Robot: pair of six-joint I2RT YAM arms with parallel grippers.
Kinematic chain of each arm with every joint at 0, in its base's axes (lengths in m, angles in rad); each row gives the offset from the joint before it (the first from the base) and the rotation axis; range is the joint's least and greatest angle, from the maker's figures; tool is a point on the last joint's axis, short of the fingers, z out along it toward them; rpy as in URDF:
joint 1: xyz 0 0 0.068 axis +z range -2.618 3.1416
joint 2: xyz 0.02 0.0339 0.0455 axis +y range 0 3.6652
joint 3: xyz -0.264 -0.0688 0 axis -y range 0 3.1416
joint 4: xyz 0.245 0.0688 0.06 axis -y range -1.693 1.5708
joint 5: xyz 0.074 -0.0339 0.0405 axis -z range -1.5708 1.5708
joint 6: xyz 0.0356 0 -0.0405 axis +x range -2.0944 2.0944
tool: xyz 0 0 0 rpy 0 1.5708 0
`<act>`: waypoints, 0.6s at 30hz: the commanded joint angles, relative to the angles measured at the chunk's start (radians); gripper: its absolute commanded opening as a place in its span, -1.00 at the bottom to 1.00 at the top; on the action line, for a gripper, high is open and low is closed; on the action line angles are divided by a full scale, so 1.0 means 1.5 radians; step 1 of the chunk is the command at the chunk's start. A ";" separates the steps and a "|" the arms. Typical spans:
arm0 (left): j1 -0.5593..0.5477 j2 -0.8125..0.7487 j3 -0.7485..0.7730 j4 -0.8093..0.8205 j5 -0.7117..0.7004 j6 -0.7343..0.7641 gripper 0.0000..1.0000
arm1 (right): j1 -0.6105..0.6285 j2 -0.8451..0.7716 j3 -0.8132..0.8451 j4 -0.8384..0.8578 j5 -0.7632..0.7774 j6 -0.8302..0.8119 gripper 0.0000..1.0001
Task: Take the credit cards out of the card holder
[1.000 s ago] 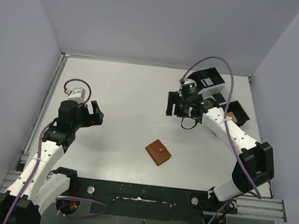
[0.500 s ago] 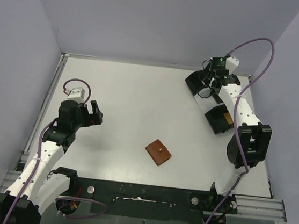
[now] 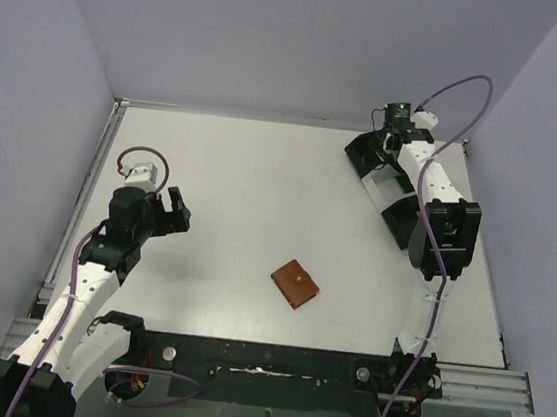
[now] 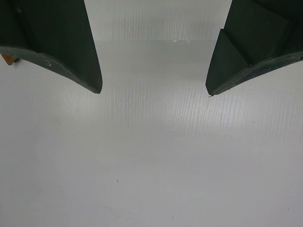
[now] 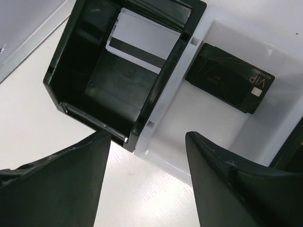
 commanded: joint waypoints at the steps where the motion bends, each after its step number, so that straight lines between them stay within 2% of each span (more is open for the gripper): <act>1: -0.002 -0.003 0.021 0.035 -0.005 0.007 0.84 | -0.012 0.027 0.057 -0.016 0.001 0.021 0.29; 18: -0.001 -0.001 0.020 0.036 0.003 0.009 0.84 | -0.024 0.113 0.133 -0.020 -0.042 0.001 0.12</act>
